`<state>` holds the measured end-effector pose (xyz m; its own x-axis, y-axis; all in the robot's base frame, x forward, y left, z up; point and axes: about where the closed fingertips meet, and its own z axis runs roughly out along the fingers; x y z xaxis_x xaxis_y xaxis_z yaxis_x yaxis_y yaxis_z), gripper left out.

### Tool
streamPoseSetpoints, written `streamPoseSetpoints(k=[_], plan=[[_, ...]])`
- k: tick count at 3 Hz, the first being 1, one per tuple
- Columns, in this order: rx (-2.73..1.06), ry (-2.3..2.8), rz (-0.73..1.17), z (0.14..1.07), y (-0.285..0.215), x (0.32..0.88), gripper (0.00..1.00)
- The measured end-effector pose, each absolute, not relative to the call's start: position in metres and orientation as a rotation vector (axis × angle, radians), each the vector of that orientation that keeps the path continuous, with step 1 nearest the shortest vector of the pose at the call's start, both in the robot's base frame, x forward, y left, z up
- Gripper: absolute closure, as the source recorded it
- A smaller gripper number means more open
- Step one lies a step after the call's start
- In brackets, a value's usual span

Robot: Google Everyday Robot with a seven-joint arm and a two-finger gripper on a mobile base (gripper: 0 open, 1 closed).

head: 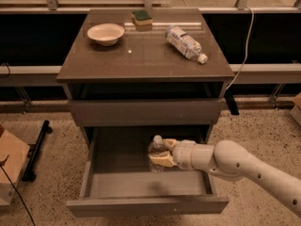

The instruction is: Place water bottle into middle drawer

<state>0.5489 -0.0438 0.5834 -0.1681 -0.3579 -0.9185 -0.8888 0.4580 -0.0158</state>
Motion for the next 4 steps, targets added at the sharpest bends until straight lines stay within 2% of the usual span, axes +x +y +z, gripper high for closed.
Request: streamPoseSetpoints(k=[3,4], plan=[[-0.952,1.765,0.729,0.521,-0.074,0.551,1.00],[-0.928,1.787,0.694,0.495,-0.083,0.553,0.96]])
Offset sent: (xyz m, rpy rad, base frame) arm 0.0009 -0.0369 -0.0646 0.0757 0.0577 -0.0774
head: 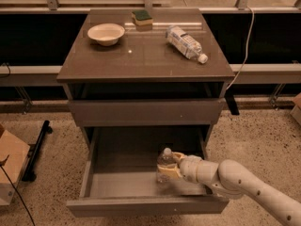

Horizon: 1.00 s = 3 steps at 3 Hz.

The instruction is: Place water bottle into middle drawer

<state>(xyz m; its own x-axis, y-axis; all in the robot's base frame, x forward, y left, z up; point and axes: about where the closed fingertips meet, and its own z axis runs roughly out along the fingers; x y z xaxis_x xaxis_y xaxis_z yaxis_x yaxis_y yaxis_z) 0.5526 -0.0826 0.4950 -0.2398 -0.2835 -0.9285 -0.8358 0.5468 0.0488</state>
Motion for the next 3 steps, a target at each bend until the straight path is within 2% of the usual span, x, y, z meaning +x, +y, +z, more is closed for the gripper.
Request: streamPoseSetpoints(k=[3], plan=[[-0.914,1.800,0.676,0.4818,-0.0828,0.5529,0.28]])
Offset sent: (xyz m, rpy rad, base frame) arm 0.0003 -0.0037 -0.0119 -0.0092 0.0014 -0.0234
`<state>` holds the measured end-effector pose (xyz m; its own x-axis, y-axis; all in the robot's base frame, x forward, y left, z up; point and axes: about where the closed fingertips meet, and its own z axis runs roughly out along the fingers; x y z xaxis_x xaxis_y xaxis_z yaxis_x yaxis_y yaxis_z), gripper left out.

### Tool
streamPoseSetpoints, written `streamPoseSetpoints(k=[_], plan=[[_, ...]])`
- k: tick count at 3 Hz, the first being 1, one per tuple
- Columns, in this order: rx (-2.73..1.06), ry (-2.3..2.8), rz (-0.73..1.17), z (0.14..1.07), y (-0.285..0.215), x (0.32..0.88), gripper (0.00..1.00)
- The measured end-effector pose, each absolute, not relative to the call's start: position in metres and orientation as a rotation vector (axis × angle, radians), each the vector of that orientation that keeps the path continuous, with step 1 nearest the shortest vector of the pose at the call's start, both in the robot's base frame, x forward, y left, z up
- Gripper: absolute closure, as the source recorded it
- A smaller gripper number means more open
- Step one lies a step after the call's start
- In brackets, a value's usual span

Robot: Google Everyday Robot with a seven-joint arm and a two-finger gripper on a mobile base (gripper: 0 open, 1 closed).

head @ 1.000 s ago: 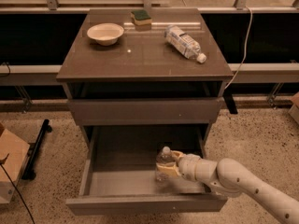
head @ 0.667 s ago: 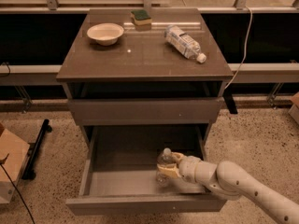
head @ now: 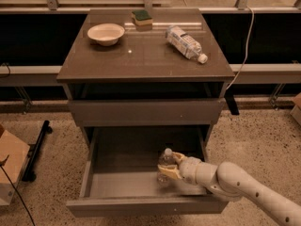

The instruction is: Place water bottle into middle drawer

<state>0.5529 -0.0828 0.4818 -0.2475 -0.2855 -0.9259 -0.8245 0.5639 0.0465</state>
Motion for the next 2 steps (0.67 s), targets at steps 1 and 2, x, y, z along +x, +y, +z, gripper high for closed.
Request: streamPoseSetpoints(k=[1,2], plan=[[-0.916,1.798,0.680,0.4817,-0.0806,0.5527,0.04],[-0.917,1.797,0.681,0.4817,-0.0797,0.5527,0.00]])
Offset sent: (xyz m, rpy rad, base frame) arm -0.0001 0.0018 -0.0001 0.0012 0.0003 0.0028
